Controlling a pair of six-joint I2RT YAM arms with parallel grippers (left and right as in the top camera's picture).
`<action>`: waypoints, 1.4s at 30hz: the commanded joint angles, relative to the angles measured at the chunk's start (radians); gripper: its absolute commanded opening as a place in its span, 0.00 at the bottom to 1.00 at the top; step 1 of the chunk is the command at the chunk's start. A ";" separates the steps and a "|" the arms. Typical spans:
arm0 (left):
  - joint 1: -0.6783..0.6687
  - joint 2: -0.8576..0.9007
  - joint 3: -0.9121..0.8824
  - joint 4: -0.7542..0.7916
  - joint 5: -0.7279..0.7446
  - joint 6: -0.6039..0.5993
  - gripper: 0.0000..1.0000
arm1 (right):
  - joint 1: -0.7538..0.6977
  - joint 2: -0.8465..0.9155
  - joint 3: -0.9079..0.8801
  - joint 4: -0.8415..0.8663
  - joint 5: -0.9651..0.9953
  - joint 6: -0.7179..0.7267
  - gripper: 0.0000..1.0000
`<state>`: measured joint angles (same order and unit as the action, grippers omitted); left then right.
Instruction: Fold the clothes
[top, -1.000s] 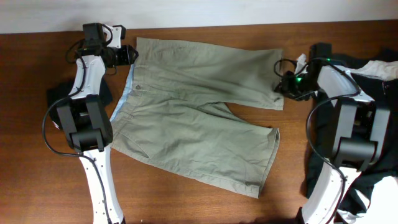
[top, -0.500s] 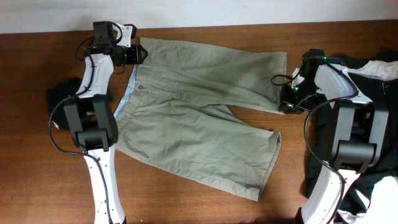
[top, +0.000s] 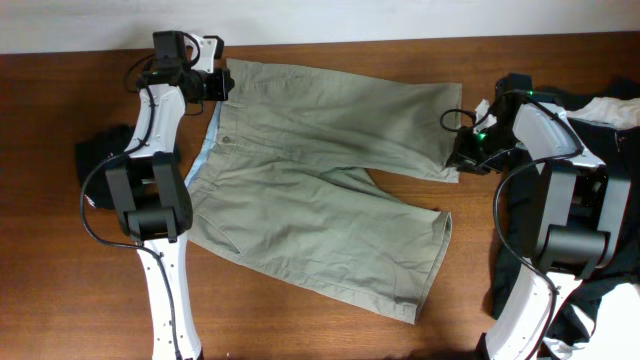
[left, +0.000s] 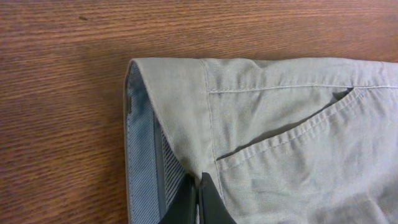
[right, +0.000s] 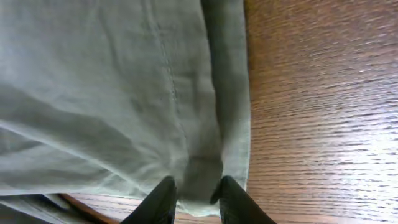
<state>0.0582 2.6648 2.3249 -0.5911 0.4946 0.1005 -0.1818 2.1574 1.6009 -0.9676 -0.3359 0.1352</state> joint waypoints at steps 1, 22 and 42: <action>0.003 -0.012 0.026 -0.005 0.014 0.005 0.00 | -0.001 0.009 0.003 -0.003 -0.024 -0.001 0.06; 0.055 -0.180 0.047 -0.239 0.023 0.006 0.52 | -0.117 -0.092 0.162 -0.185 -0.106 -0.076 0.27; 0.126 -0.843 -0.095 -1.097 -0.347 -0.026 0.39 | 0.160 -0.708 -0.069 -0.575 -0.025 0.074 0.53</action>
<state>0.1661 1.8503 2.3295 -1.6852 0.1520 0.1261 -0.0715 1.4487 1.6543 -1.5784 -0.4286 0.1425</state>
